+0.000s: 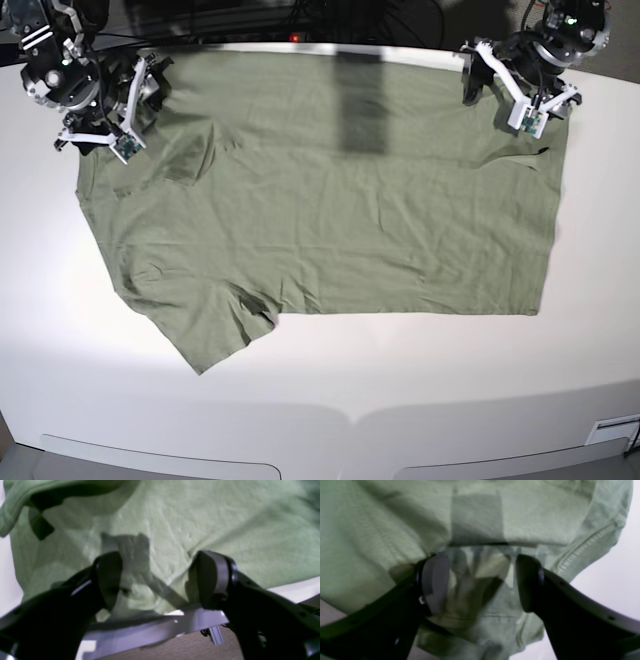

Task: Fold the T-shirt properly
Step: 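Shift the left gripper along the shirt edge and regrasp the cloth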

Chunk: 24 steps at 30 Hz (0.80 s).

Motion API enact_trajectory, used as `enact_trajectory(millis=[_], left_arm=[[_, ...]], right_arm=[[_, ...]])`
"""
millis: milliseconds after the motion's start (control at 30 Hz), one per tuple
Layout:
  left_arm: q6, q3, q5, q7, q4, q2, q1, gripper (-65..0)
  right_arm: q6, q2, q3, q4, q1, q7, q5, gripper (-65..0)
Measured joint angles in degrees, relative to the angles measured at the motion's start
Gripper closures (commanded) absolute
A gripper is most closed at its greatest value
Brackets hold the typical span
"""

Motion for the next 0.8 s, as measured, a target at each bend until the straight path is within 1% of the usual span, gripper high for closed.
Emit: enact_trajectory(millis=[167,333,533,633,800], left_arm=[[0.0,0.0,0.0,0.2,0.0,0.0,0.0,-45.1],[0.0,0.0,0.0,0.2,0.0,0.0,0.0,-45.1],[0.0,0.0,0.0,0.2,0.0,0.0,0.0,-45.1],[0.0,0.0,0.0,0.2,0.0,0.0,0.0,-45.1],[0.0,0.0,0.0,0.5,0.3,0.0,0.0,-45.1]], right_arm=[[-1.1,0.2,-0.1,1.1,0.2,-0.9,-0.3,-41.6],[-1.9,0.2,-0.3,5.6,0.0,-3.6,-1.8,-41.6],[-5.2,0.3,-0.3,13.9,-0.3,-3.8,-2.6,-41.6],[-5.8,0.3,-0.3,16.7,-0.3,-3.6,-2.5,-41.6],[-6.4,0.3,-0.3,17.8,-0.3,-4.0,-2.5,-41.6]])
